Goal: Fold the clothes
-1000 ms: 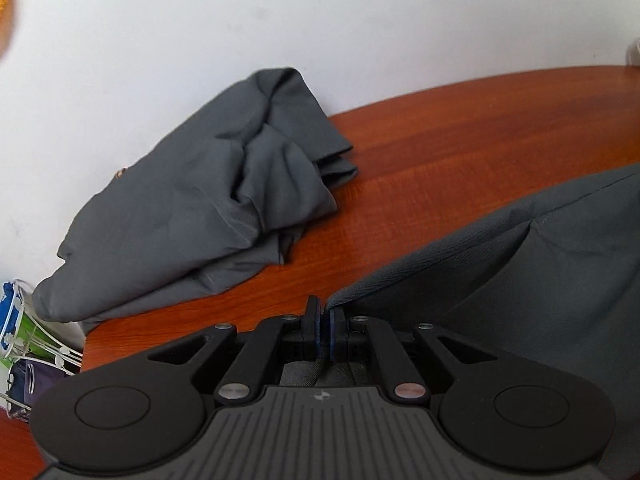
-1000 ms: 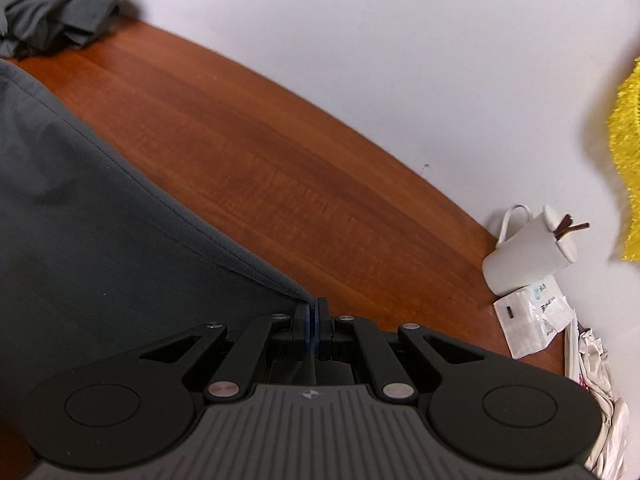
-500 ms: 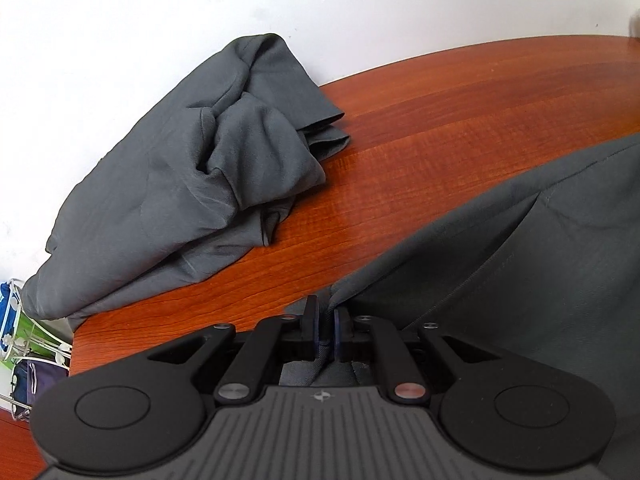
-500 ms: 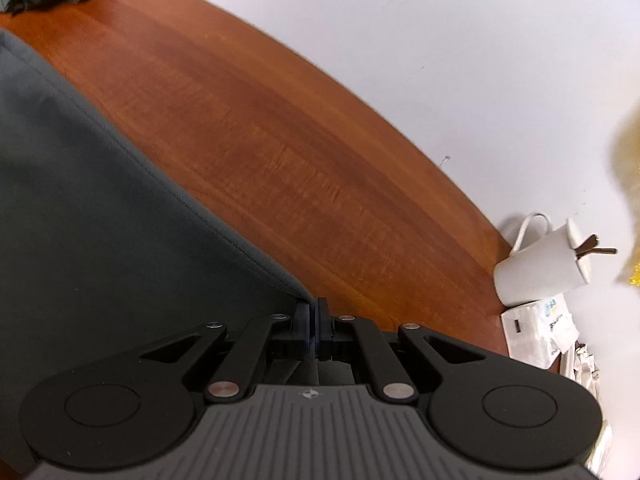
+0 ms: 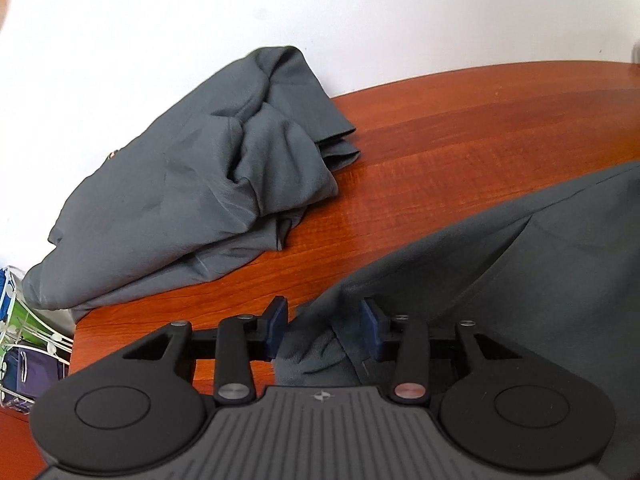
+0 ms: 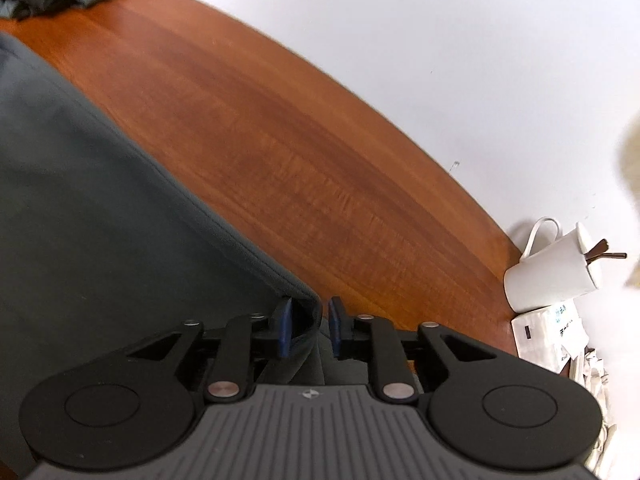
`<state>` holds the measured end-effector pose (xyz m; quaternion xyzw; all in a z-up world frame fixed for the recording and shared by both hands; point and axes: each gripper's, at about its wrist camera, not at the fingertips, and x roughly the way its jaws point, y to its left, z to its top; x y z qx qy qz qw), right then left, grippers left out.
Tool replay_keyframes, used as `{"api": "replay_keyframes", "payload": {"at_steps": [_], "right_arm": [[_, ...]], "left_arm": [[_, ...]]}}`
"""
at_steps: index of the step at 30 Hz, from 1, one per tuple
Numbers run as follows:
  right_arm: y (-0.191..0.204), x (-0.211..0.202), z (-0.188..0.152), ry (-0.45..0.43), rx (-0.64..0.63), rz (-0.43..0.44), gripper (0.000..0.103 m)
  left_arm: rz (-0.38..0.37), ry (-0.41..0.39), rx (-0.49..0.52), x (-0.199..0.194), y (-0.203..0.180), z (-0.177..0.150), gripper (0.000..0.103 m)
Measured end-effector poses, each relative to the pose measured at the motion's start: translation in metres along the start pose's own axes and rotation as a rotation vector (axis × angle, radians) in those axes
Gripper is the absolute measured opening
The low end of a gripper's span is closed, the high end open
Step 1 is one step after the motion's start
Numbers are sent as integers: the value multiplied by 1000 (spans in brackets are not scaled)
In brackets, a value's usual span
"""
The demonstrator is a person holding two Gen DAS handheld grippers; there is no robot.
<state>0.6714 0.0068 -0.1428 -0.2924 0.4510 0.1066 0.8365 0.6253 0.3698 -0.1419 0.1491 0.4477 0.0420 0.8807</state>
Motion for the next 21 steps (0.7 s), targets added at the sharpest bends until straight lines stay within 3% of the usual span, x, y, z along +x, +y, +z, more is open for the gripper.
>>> {"api": "replay_keyframes", "payload": {"at_steps": [10,21], "right_arm": [[-11,-62,-13,-75,127,12,33],[13,-122,-69,-54,205,-43,34]], "left_arm": [[-49,-81,9,-45,-12,-2,47],[-224,-167,180,-78,-62,4,47]]}}
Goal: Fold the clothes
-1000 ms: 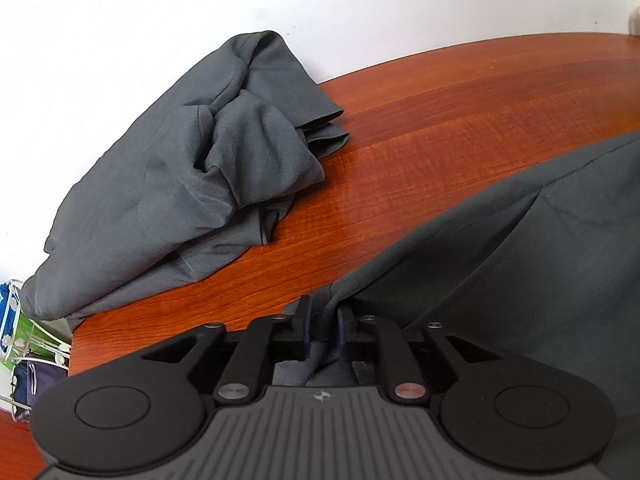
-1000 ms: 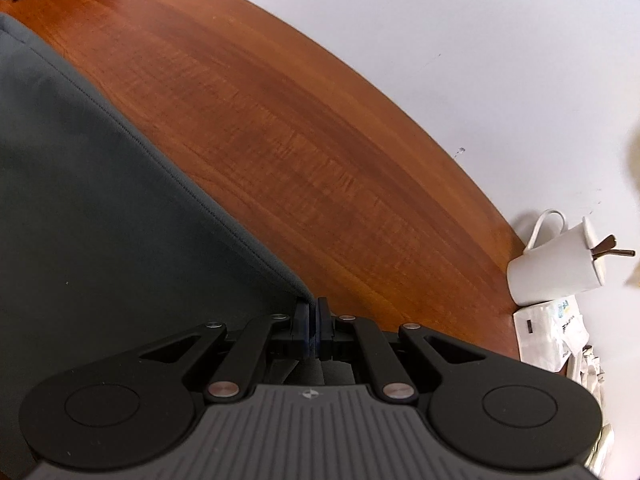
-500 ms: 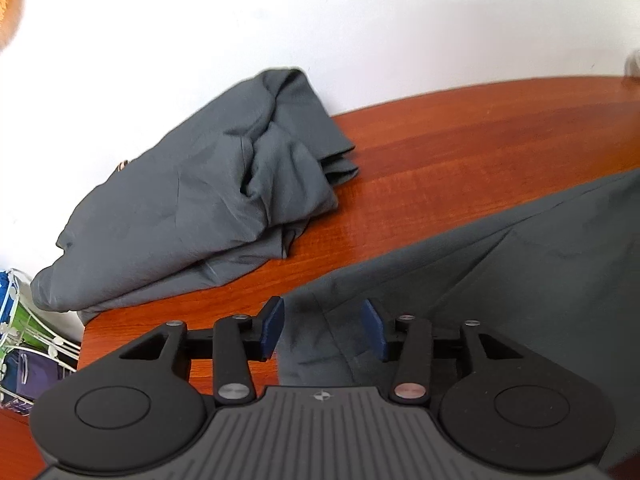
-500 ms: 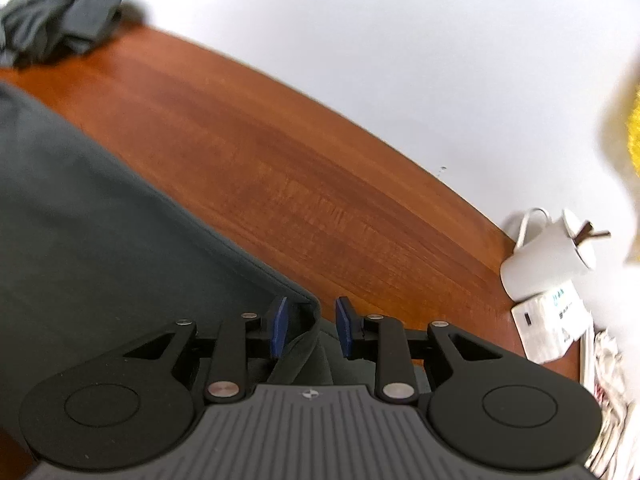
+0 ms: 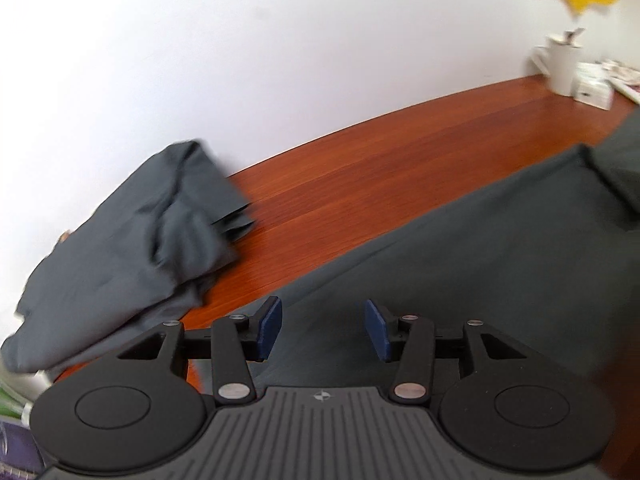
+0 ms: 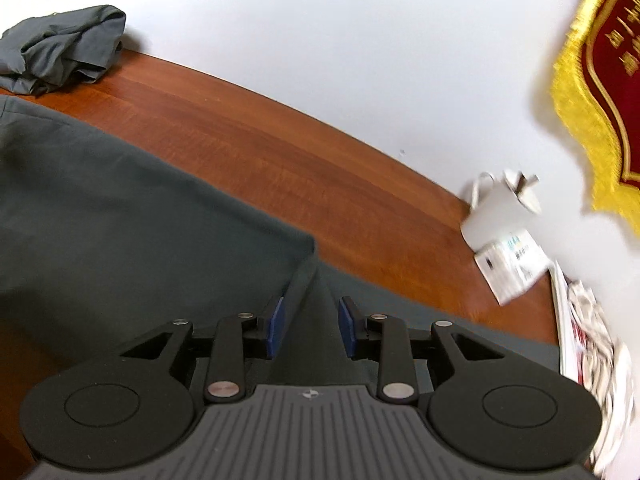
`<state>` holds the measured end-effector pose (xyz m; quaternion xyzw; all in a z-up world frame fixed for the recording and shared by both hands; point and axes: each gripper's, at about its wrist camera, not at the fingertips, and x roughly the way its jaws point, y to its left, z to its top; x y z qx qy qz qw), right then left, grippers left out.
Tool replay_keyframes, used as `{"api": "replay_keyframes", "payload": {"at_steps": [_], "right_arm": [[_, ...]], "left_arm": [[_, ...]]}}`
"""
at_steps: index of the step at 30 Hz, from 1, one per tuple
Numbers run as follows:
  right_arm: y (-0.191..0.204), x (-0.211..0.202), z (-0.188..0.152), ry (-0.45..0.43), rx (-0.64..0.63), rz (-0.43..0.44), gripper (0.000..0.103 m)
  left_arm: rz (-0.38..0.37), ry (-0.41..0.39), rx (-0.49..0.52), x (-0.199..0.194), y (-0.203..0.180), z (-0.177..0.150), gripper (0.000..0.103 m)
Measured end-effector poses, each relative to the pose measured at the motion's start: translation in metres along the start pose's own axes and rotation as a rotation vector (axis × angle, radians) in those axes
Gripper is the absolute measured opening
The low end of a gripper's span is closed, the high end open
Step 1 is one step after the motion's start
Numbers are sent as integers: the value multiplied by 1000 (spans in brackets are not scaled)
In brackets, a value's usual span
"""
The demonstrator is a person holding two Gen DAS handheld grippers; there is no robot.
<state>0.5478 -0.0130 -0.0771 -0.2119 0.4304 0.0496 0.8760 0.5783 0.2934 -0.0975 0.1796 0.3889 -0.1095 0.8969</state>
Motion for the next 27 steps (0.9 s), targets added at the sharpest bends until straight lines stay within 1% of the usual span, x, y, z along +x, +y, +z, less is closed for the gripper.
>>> {"api": "replay_keyframes", "payload": {"at_steps": [7,10,14,16,18,19,20,22,23,25,27], "right_arm": [[8,-32,-45,29,73,-51,35],[12,-46,-70,44,123,-84,35],[16,-59,-96,62,184,-119,35],[18,-66,-108,73,219,-135,36],[23,-74,-124,87,264,-156,36],[26,-78,-130,94,284,-167,36],[29,-81,-136,100,301,-176,36],[33,-85,-143,106,323,-188,37],[36,-88,-149,111,338,-198,38],[43,-93,-159,120,364,-217,40],[50,-99,-172,135,400,-230,40]], "left_arm": [[-110,-37,83,3,-38,14,47],[-173,-52,153,10,-60,23,47],[-253,-77,224,17,-85,37,47],[-285,-85,245,20,-94,42,47],[-340,-92,272,26,-109,53,46],[-354,-94,281,28,-114,56,43],[-376,-97,296,31,-122,61,34],[-407,-92,326,38,-136,70,23],[-427,-87,342,44,-146,76,19],[-456,-81,363,53,-160,85,13],[-471,-79,394,63,-174,92,13]]}}
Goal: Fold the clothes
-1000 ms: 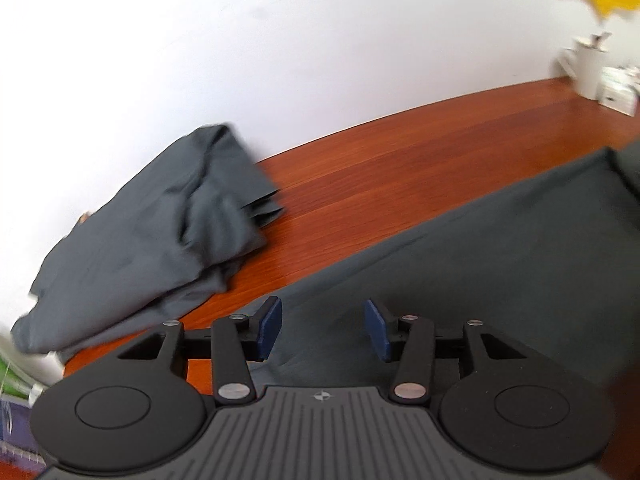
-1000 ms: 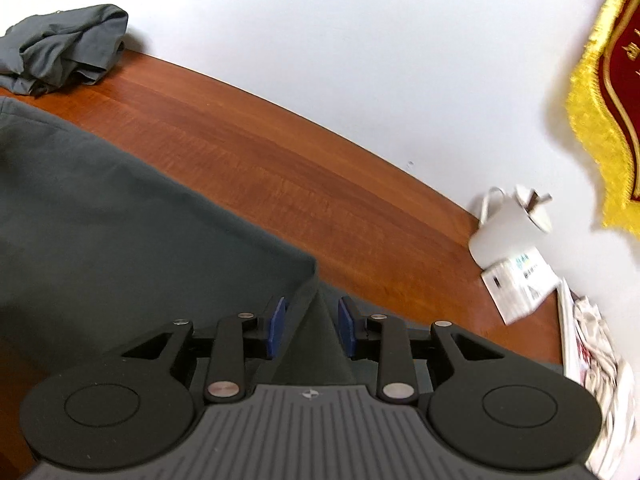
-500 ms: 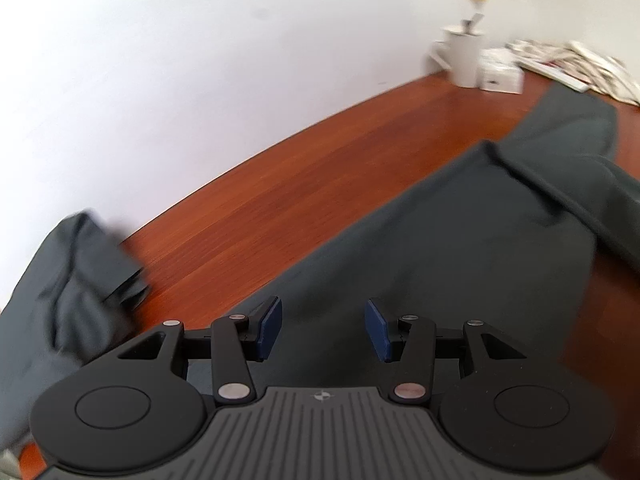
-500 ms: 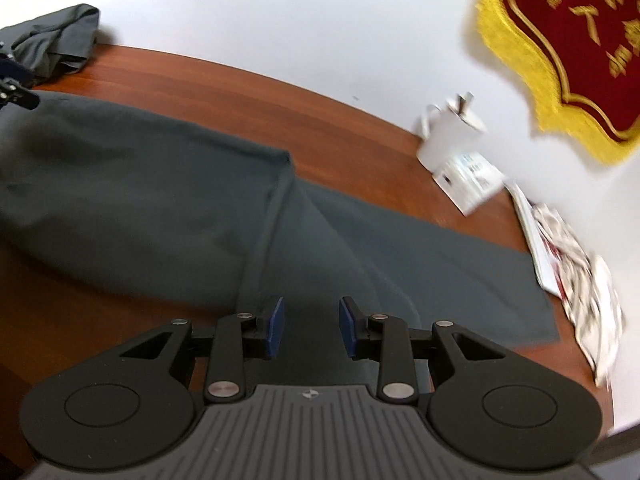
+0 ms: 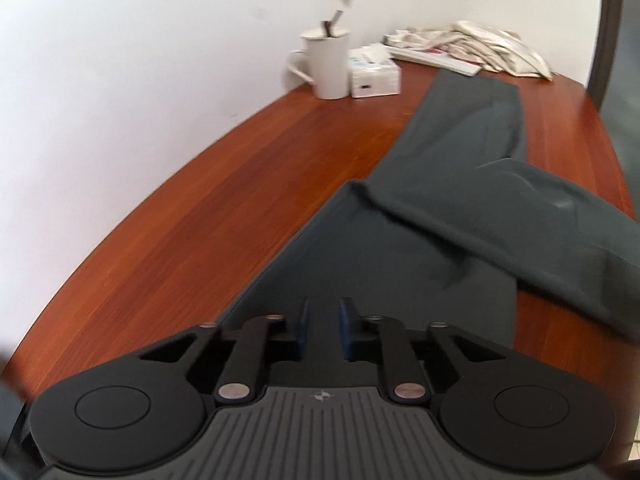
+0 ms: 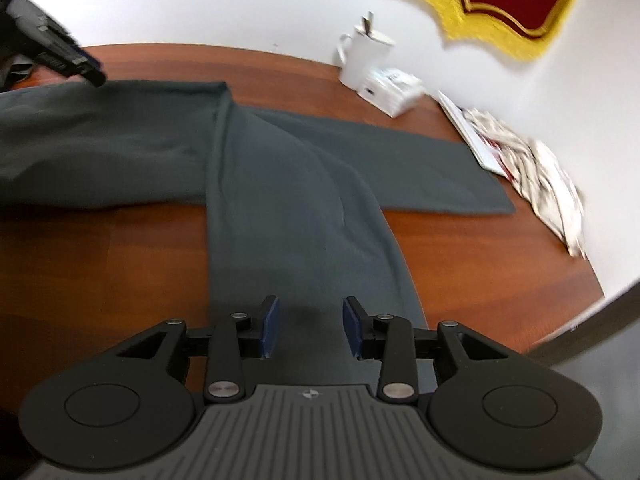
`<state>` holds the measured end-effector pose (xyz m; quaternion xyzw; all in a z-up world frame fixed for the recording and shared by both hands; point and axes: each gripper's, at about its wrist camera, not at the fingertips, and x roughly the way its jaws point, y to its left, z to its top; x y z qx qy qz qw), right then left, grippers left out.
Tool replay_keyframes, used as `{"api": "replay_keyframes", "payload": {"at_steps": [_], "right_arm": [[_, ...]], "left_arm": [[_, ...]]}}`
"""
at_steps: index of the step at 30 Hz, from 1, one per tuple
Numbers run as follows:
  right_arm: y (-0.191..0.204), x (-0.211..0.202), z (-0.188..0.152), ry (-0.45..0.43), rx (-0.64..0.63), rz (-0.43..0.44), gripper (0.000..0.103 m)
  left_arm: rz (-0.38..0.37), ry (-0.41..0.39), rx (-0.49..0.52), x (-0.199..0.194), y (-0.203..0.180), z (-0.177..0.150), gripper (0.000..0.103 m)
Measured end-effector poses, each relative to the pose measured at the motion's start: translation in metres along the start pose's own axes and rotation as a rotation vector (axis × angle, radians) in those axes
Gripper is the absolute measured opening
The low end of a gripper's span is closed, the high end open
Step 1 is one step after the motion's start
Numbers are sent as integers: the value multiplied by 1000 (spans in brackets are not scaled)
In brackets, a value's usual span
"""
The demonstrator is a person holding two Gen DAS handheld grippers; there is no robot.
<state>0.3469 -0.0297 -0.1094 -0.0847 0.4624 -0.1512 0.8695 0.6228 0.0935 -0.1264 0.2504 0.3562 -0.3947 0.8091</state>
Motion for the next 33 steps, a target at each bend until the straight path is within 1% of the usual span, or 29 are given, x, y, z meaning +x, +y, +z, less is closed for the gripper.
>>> {"api": "replay_keyframes", "payload": {"at_steps": [5,12,16,19,23,26,30,33], "right_arm": [[-4,-10,-24,22,62,-27,40],[-6,-20,-54,40,161,-59,41],[1,-19,-74,55,210,-65,44],[9,-13,-88,72,238,-79,45],[20,0,-106,108,284,-83,46],[27,14,-118,130,335,-85,46],[38,35,-132,162,405,-82,46],[48,47,-138,169,415,-96,46]], "left_arm": [[-27,8,60,33,-9,25,13],[-28,16,119,71,-22,55,13],[-16,40,125,88,-23,67,13],[-33,61,106,101,-20,73,13],[-27,97,92,117,-18,73,13],[-20,115,100,123,-19,70,13],[-26,124,111,127,-20,63,13],[-31,126,102,128,-19,59,13]]}}
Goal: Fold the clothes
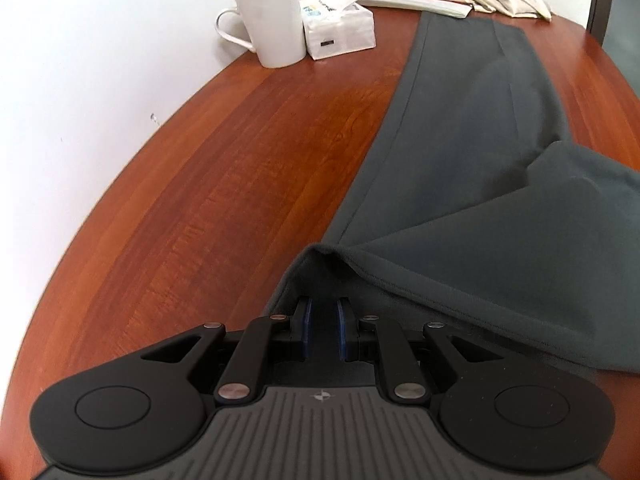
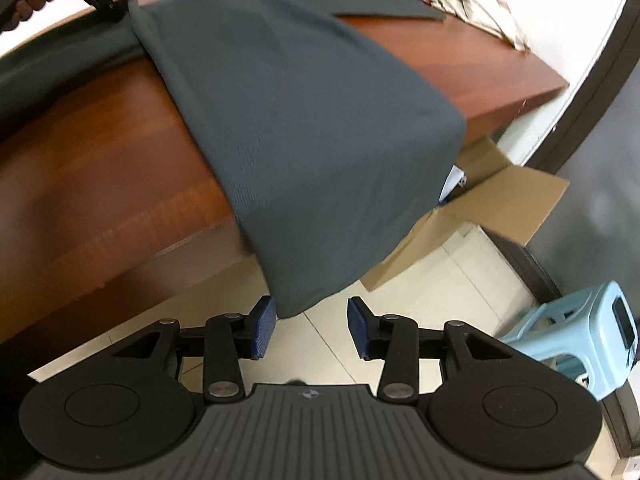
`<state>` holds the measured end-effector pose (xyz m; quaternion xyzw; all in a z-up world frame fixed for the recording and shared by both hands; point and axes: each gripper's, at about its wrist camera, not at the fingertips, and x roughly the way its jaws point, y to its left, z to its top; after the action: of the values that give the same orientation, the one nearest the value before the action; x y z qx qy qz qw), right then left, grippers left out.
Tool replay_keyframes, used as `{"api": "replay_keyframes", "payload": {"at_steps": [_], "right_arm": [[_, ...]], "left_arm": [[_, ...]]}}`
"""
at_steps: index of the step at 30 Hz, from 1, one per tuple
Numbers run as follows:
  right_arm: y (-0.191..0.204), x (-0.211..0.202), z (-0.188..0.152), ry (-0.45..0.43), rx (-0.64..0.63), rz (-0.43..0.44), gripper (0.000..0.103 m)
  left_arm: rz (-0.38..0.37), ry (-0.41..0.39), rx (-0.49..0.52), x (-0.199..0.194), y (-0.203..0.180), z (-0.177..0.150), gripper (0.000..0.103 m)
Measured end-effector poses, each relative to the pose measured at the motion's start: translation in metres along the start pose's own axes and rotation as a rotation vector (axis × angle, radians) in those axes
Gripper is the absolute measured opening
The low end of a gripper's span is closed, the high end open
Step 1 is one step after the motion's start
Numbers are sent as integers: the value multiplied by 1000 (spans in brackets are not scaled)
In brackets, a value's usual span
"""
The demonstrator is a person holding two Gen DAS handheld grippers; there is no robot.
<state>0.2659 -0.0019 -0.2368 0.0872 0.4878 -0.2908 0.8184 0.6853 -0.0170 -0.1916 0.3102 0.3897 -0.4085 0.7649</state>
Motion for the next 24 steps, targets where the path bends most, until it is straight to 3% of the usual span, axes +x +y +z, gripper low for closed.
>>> {"api": "replay_keyframes", "payload": {"at_steps": [11,17,21,24], "right_arm": [[35,40,-8,-21,-48,-82,44],[37,45,-2,-24,-63,-134,31],[30,42,3,-40,-47,-154,13],[23,37,6,-42,-27,-155,7]], "left_arm": [[1,7,0,0,-3,-5,13],[-1,11,-21,0,-2,-4,13],[-2,9,-21,-2,-2,-6,13],[-4,8,-27,-2,-1,-7,13]]}}
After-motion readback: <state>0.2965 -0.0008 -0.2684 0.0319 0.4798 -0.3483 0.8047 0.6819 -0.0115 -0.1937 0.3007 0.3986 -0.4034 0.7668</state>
